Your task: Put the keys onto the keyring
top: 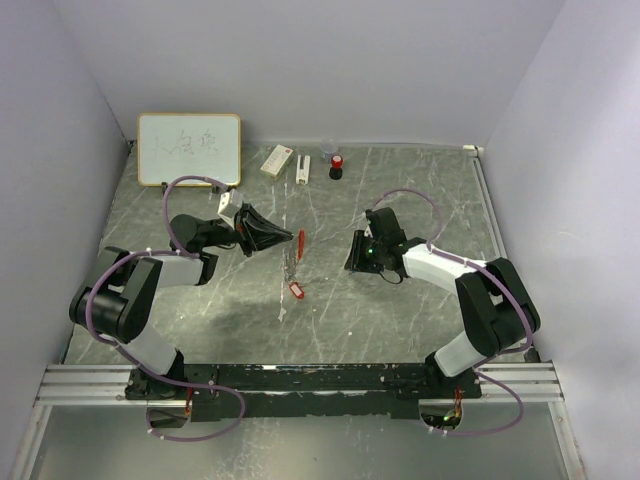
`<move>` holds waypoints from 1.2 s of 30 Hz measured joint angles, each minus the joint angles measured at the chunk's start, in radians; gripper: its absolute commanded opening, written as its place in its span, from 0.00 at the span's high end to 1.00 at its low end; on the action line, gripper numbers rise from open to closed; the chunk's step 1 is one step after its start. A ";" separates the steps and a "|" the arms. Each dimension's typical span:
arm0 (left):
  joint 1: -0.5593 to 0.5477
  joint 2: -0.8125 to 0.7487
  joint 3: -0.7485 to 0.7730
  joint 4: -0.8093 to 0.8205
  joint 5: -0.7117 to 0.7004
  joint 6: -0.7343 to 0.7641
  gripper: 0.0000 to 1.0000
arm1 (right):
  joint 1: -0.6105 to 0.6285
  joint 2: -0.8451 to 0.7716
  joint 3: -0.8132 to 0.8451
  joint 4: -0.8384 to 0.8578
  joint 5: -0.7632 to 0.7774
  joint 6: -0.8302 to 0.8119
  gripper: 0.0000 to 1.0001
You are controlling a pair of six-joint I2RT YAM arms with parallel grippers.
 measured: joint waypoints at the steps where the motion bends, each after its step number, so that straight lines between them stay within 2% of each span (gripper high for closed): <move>1: 0.000 0.000 0.000 0.000 0.000 0.000 0.93 | 0.000 0.000 0.000 0.000 0.000 0.002 0.68; 16: 0.000 -0.011 0.000 0.000 0.000 0.000 0.93 | 0.000 0.028 0.000 0.001 0.000 0.010 0.70; 36: 0.005 -0.011 -0.004 0.000 0.000 0.000 0.93 | 0.000 0.050 0.000 0.005 0.010 0.029 0.91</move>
